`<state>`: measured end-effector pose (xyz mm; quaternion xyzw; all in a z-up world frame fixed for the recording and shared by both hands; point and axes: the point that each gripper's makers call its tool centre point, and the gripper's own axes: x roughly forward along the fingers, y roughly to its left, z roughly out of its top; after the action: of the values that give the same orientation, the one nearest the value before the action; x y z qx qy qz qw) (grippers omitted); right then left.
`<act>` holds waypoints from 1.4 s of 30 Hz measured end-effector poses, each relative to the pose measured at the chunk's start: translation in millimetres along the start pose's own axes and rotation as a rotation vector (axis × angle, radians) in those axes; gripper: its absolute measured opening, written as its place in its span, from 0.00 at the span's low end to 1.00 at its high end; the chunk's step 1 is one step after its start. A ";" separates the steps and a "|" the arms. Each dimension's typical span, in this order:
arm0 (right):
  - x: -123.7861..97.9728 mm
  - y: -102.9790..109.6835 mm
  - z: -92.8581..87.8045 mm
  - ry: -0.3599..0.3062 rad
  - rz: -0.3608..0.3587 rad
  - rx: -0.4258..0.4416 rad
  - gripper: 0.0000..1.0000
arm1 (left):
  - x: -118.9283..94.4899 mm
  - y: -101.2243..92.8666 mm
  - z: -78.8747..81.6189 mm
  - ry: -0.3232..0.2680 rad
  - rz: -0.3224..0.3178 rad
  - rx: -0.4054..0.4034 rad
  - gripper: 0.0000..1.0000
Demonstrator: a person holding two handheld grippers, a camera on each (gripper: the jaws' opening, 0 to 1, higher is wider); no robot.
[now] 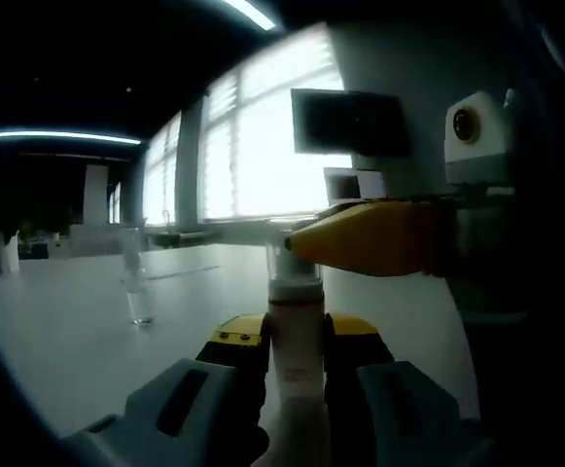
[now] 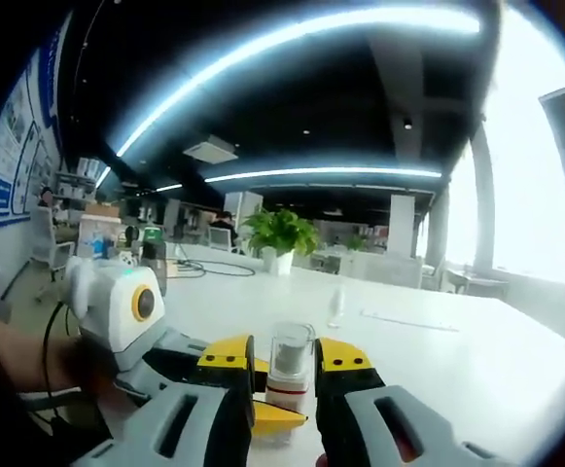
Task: Clamp pump bottle remove cover press pump head put on cover
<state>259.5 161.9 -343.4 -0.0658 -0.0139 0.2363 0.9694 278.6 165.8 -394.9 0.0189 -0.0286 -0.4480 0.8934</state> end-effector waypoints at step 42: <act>-13.4 -15.7 5.1 -0.051 0.037 0.007 0.33 | -0.1 1.8 -1.1 0.003 -0.005 -0.021 0.12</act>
<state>254.5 142.6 -336.1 -0.0567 -0.0364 0.2560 0.9643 280.1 167.0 -395.9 0.0103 -0.0229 -0.4503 0.8925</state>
